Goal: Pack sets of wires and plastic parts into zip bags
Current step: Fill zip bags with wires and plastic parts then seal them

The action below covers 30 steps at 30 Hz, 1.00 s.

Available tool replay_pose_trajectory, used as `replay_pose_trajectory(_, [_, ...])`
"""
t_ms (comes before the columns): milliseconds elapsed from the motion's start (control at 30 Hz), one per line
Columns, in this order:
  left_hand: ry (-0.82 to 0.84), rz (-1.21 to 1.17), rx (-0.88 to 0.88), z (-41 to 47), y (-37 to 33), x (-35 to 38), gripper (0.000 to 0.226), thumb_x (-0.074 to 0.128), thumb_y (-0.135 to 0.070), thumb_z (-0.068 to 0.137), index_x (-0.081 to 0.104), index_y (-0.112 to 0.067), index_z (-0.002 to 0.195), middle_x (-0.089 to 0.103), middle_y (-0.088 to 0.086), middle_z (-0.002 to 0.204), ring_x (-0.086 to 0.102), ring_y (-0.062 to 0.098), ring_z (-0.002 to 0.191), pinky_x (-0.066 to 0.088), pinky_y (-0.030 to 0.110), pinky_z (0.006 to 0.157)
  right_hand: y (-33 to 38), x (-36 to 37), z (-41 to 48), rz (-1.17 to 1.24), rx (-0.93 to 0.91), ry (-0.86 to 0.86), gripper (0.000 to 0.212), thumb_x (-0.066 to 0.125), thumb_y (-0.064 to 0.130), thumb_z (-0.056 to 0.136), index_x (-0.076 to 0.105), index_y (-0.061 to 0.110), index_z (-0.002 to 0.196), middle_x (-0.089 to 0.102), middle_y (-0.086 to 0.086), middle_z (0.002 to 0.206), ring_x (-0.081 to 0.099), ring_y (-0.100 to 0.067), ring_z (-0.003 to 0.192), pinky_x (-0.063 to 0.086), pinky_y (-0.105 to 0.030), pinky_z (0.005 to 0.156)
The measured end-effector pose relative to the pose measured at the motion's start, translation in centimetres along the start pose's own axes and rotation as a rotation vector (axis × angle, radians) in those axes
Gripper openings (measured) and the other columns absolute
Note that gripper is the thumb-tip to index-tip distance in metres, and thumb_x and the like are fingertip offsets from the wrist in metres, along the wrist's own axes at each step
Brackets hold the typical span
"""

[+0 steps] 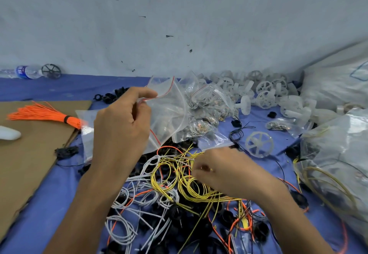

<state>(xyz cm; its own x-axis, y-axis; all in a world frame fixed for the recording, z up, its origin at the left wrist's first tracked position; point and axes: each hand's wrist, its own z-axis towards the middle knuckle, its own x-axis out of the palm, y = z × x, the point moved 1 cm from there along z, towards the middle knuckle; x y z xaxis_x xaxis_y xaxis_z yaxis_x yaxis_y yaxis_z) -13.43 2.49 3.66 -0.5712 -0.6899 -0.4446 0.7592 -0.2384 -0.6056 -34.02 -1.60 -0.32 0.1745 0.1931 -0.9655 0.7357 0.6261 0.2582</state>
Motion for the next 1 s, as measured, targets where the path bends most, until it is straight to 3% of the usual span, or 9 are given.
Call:
replay_pose_trajectory(100, [0.030, -0.038, -0.028, -0.1, 0.1, 0.4, 0.024, 0.049, -0.021, 0.097, 0.067, -0.036, 0.101, 0.046, -0.008, 0.052, 0.040, 0.011, 0.042, 0.025, 0.012, 0.040, 0.2, 2.1, 0.9, -0.060, 0.009, 0.072, 0.046, 0.056, 0.051, 0.089, 0.050, 0.013, 0.065, 0.049, -0.003, 0.060, 0.044, -0.022, 0.058, 0.039, -0.033, 0.056])
replay_pose_trajectory(167, [0.036, -0.055, -0.041, -0.1, 0.1, 0.5, 0.025, 0.049, -0.021, 0.096, 0.067, -0.037, 0.100, 0.046, -0.009, 0.052, 0.038, 0.010, 0.041, 0.024, 0.011, 0.040, 0.3, 2.8, 1.2, -0.099, 0.033, 0.085, 0.053, 0.060, 0.055, 0.084, 0.043, 0.011, 0.059, 0.039, -0.002, 0.055, 0.035, -0.024, 0.055, 0.031, -0.032, 0.052])
replay_pose_trajectory(400, [0.062, -0.051, -0.045, -0.2, 0.1, 0.8, 0.026, 0.048, -0.020, 0.096, 0.067, -0.037, 0.100, 0.046, -0.009, 0.051, 0.039, 0.011, 0.041, 0.025, 0.013, 0.040, 0.5, 2.4, 0.9, -0.108, 0.049, 0.049, 0.035, 0.053, 0.044, 0.080, 0.048, 0.012, 0.067, 0.048, -0.001, 0.064, 0.041, -0.028, 0.061, 0.034, -0.031, 0.055])
replay_pose_trajectory(500, [0.052, -0.063, -0.063, -0.1, 0.3, 0.7, 0.026, 0.048, -0.020, 0.096, 0.067, -0.037, 0.101, 0.046, -0.009, 0.051, 0.038, 0.010, 0.041, 0.024, 0.012, 0.040, -0.9, -0.2, 0.1, -0.040, 0.120, -0.059, 0.035, 0.042, 0.048, 0.083, 0.056, 0.017, 0.079, 0.062, 0.002, 0.076, 0.058, -0.021, 0.072, 0.051, -0.035, 0.066])
replay_pose_trajectory(667, [0.057, -0.050, -0.096, -0.2, 0.6, 1.1, 0.022, 0.048, -0.025, 0.099, 0.063, -0.039, 0.108, 0.046, -0.011, 0.052, 0.040, 0.010, 0.044, 0.028, 0.024, 0.046, -4.6, -4.0, -1.6, 0.219, 0.252, -0.336, 0.016, 0.045, 0.043, 0.087, 0.056, 0.034, 0.080, 0.064, 0.015, 0.070, 0.056, -0.010, 0.063, 0.046, -0.034, 0.060])
replay_pose_trajectory(833, [0.077, -0.045, -0.123, -0.3, 0.8, 1.5, 0.023, 0.050, -0.025, 0.099, 0.060, -0.042, 0.108, 0.046, -0.011, 0.052, 0.039, 0.010, 0.043, 0.028, 0.023, 0.044, -6.2, -5.2, -2.1, 0.610, 0.169, -0.716, 0.020, 0.051, 0.039, 0.090, 0.064, 0.026, 0.082, 0.067, 0.007, 0.067, 0.053, -0.012, 0.058, 0.046, -0.038, 0.062])
replay_pose_trajectory(1000, [0.094, -0.030, -0.127, -0.4, 0.9, 1.7, 0.022, 0.050, -0.025, 0.098, 0.059, -0.043, 0.108, 0.046, -0.010, 0.050, 0.039, 0.010, 0.043, 0.028, 0.029, 0.044, -5.8, -6.2, -2.4, 0.938, 0.053, -0.840, 0.020, 0.058, 0.038, 0.091, 0.069, 0.023, 0.083, 0.051, 0.004, 0.060, 0.049, -0.014, 0.057, 0.045, -0.024, 0.054])
